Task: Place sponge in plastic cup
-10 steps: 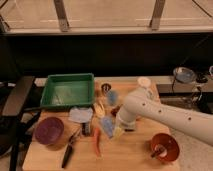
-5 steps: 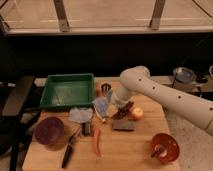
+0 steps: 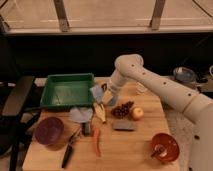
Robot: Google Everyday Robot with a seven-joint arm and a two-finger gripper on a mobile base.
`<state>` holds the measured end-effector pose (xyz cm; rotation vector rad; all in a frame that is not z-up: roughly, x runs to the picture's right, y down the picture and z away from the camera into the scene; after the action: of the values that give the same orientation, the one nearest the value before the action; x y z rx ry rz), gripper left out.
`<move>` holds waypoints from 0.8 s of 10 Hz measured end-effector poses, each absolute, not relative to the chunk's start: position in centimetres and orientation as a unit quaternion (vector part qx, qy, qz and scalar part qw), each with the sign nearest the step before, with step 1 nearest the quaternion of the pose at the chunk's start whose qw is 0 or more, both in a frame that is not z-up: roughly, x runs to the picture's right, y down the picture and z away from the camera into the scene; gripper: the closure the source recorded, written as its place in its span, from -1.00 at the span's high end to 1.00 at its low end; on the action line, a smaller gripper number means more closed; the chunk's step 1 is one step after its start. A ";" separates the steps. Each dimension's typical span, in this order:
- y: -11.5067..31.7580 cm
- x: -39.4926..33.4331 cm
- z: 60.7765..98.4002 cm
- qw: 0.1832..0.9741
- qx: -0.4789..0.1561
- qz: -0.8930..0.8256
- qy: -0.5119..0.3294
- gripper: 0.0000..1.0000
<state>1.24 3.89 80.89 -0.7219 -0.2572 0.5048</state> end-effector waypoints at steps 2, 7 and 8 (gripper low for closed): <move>2.8 2.1 83.1 0.896 -0.347 0.252 -0.118 -1.00; 0.9 7.3 85.7 0.895 -0.332 0.281 -0.100 -1.00; 1.0 7.6 85.9 0.895 -0.333 0.281 -0.097 -1.00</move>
<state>7.61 1.01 85.90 -0.6902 -0.2009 0.5830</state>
